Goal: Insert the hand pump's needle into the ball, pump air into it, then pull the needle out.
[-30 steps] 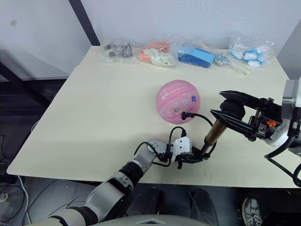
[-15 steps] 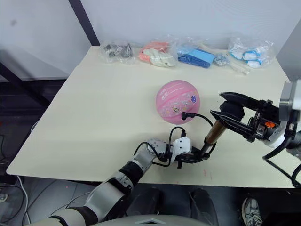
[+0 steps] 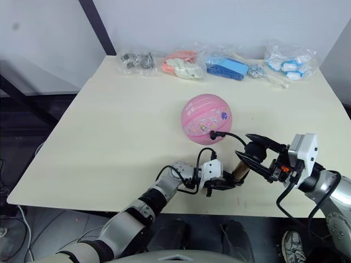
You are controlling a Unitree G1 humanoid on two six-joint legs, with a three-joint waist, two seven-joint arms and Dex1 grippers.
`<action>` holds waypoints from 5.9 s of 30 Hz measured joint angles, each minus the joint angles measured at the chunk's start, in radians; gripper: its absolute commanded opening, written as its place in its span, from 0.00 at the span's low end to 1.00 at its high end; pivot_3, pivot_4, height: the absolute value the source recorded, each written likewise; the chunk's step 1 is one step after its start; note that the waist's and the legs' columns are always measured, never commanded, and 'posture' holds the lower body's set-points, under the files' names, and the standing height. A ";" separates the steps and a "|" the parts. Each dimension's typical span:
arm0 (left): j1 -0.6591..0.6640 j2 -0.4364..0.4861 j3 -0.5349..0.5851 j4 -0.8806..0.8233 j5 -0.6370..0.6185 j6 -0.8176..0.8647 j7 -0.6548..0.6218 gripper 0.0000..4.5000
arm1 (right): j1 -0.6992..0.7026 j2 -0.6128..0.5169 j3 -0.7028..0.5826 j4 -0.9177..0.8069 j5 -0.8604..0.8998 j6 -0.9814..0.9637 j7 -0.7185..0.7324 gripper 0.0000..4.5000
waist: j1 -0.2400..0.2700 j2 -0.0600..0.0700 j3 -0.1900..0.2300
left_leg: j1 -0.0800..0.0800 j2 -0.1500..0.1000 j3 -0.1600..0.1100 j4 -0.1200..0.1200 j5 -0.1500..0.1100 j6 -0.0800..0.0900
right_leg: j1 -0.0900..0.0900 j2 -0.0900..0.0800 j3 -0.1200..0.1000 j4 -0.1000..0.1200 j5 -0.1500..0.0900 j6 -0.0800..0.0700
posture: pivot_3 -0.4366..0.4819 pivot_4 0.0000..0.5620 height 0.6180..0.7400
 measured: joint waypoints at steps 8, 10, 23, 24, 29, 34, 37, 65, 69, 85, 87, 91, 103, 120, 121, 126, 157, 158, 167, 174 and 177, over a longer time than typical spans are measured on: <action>0.000 0.000 0.000 -0.001 0.000 -0.001 -0.001 0.23 | 0.008 0.012 0.042 0.037 -0.061 -0.037 0.007 0.48 | 0.001 0.000 0.000 | 0.000 0.000 0.000 0.000 0.000 0.000 | 0.000 0.000 0.000 0.000 0.000 0.000 | 0.48 0.27 1.00; 0.000 0.000 0.000 -0.001 -0.001 -0.001 -0.001 0.23 | 0.006 -0.004 0.026 0.023 -0.046 -0.013 0.007 0.48 | 0.001 0.001 0.000 | 0.000 0.000 0.000 0.000 0.000 0.000 | 0.000 0.000 0.000 0.000 0.000 0.000 | 0.48 0.27 1.00; 0.000 -0.006 0.000 0.000 -0.006 -0.011 -0.004 0.23 | -0.086 -0.210 -0.237 -0.100 0.301 0.227 -0.007 0.48 | 0.003 0.002 0.004 | -0.004 0.000 -0.001 0.000 0.000 0.000 | -0.002 -0.001 -0.001 -0.001 0.000 -0.001 | 0.48 0.27 1.00; 0.000 -0.006 0.000 0.000 -0.006 -0.011 -0.004 0.23 | -0.091 -0.220 -0.252 -0.100 0.324 0.238 -0.010 0.48 | 0.003 0.002 0.004 | -0.004 0.000 -0.001 0.000 0.000 0.000 | -0.002 -0.001 0.000 -0.001 0.000 -0.001 | 0.48 0.27 1.00; -0.002 -0.007 0.000 0.001 -0.006 -0.013 -0.005 0.23 | -0.121 -0.266 -0.336 -0.105 0.445 0.295 -0.023 0.48 | 0.003 0.002 0.004 | -0.006 0.000 -0.001 0.000 0.000 0.000 | -0.003 -0.001 -0.001 -0.001 0.000 -0.001 | 0.48 0.27 1.00; -0.003 -0.009 0.001 0.001 -0.006 -0.013 -0.011 0.23 | -0.170 -0.328 -0.421 -0.079 0.541 0.352 -0.035 0.48 | 0.004 0.003 0.004 | -0.009 -0.001 -0.002 0.000 0.000 0.000 | -0.005 -0.002 -0.001 -0.001 0.000 -0.001 | 0.48 0.27 1.00; -0.003 -0.009 0.001 0.001 -0.006 -0.013 -0.013 0.23 | -0.193 -0.342 -0.440 -0.074 0.578 0.373 -0.051 0.48 | 0.004 0.003 0.004 | -0.009 -0.001 -0.002 0.001 0.000 0.000 | -0.006 -0.002 -0.001 -0.001 0.000 -0.001 | 0.48 0.27 1.00; 0.016 -0.003 0.001 -0.013 0.002 -0.011 0.007 0.23 | -0.011 -0.008 0.032 0.001 -0.042 -0.016 0.008 0.48 | 0.000 0.002 0.001 | 0.000 -0.001 -0.002 -0.001 0.000 0.000 | -0.001 0.000 0.000 0.000 0.000 -0.001 | 0.48 0.27 1.00; 0.016 -0.004 0.001 -0.013 0.002 -0.011 0.007 0.23 | 0.007 0.013 0.069 0.030 -0.098 -0.063 0.010 0.48 | 0.000 0.002 0.000 | 0.001 -0.001 -0.002 -0.001 0.000 0.000 | -0.001 0.000 0.000 0.000 0.000 -0.001 | 0.48 0.27 1.00; 0.015 -0.009 0.001 -0.013 -0.002 -0.012 -0.003 0.23 | -0.021 -0.094 -0.060 -0.055 0.078 0.115 -0.017 0.48 | 0.003 0.004 0.002 | -0.002 -0.001 -0.002 -0.002 0.000 0.000 | -0.001 -0.001 0.000 -0.001 -0.001 -0.002 | 0.48 0.27 1.00; 0.015 -0.008 0.001 -0.013 -0.003 -0.012 -0.003 0.23 | -0.040 -0.119 -0.110 -0.087 0.146 0.152 -0.024 0.48 | 0.004 0.004 0.002 | -0.003 -0.001 -0.003 -0.002 0.000 0.000 | -0.001 -0.001 0.000 -0.001 -0.001 -0.002 | 0.48 0.27 1.00; 0.015 -0.007 0.001 -0.013 -0.004 -0.012 -0.003 0.23 | -0.070 -0.153 -0.175 -0.114 0.241 0.198 -0.040 0.48 | 0.003 0.003 0.003 | -0.003 -0.001 -0.003 -0.002 0.000 0.000 | -0.001 -0.001 0.000 -0.001 -0.001 -0.002 | 0.48 0.27 1.00; 0.012 -0.008 0.001 -0.010 -0.008 -0.012 -0.012 0.23 | -0.211 -0.300 -0.325 -0.100 0.475 0.317 -0.059 0.48 | 0.004 0.002 0.004 | -0.004 -0.001 -0.003 -0.002 0.000 0.000 | -0.002 -0.002 -0.001 -0.001 -0.001 -0.002 | 0.48 0.27 1.00; 0.010 -0.005 -0.001 -0.007 -0.002 -0.013 -0.012 0.23 | -0.102 -0.151 -0.166 -0.145 0.250 0.215 -0.065 0.48 | 0.002 0.002 0.003 | -0.002 -0.001 -0.003 -0.002 0.000 0.000 | -0.001 -0.001 -0.001 -0.001 -0.001 -0.001 | 0.48 0.27 1.00; 0.010 -0.005 -0.001 -0.006 -0.001 -0.013 -0.011 0.23 | -0.084 -0.132 -0.131 -0.144 0.200 0.184 -0.060 0.48 | 0.002 0.002 0.003 | -0.001 -0.001 -0.003 -0.002 0.000 0.000 | -0.001 -0.001 -0.001 -0.001 -0.001 -0.001 | 0.48 0.27 1.00; 0.011 -0.002 0.000 -0.005 -0.001 -0.013 -0.010 0.23 | -0.040 -0.058 -0.013 -0.110 0.049 0.087 -0.059 0.48 | 0.001 0.000 0.001 | 0.001 -0.001 -0.003 -0.002 0.000 0.000 | 0.000 0.000 -0.001 -0.001 -0.001 -0.001 | 0.48 0.27 1.00; 0.019 -0.001 0.004 -0.019 -0.021 -0.007 -0.023 0.23 | -0.153 -0.237 -0.226 -0.135 0.328 0.313 -0.082 0.48 | 0.003 0.002 0.004 | -0.002 -0.001 -0.003 -0.006 0.000 0.000 | -0.002 -0.001 0.000 -0.003 -0.001 -0.002 | 0.48 0.27 1.00; 0.019 -0.001 0.004 -0.019 -0.021 -0.007 -0.023 0.23 | -0.159 -0.245 -0.241 -0.135 0.347 0.319 -0.083 0.48 | 0.003 0.002 0.004 | -0.002 -0.001 -0.003 -0.006 0.000 0.000 | -0.002 -0.001 0.000 -0.003 -0.001 -0.002 | 0.48 0.27 1.00; 0.020 -0.001 0.004 -0.020 -0.023 -0.013 -0.024 0.23 | -0.250 -0.363 -0.389 -0.097 0.541 0.415 -0.083 0.48 | 0.003 0.000 0.006 | -0.003 -0.001 -0.003 -0.006 0.000 0.000 | -0.003 -0.002 0.000 -0.003 -0.001 -0.002 | 0.48 0.27 1.00; 0.022 -0.001 0.003 -0.020 -0.023 -0.018 -0.023 0.23 | -0.263 -0.369 -0.400 -0.091 0.561 0.434 -0.089 0.48 | 0.003 0.000 0.006 | -0.003 0.000 -0.003 -0.006 0.000 0.000 | -0.003 -0.002 0.000 -0.003 -0.001 -0.002 | 0.48 0.27 1.00; 0.021 0.001 0.001 -0.020 -0.022 -0.018 -0.023 0.23 | -0.239 -0.350 -0.395 -0.101 0.530 0.418 -0.078 0.48 | 0.003 0.000 0.006 | -0.003 -0.001 -0.003 -0.006 0.000 0.000 | -0.003 -0.002 0.000 -0.003 -0.001 -0.002 | 0.48 0.27 1.00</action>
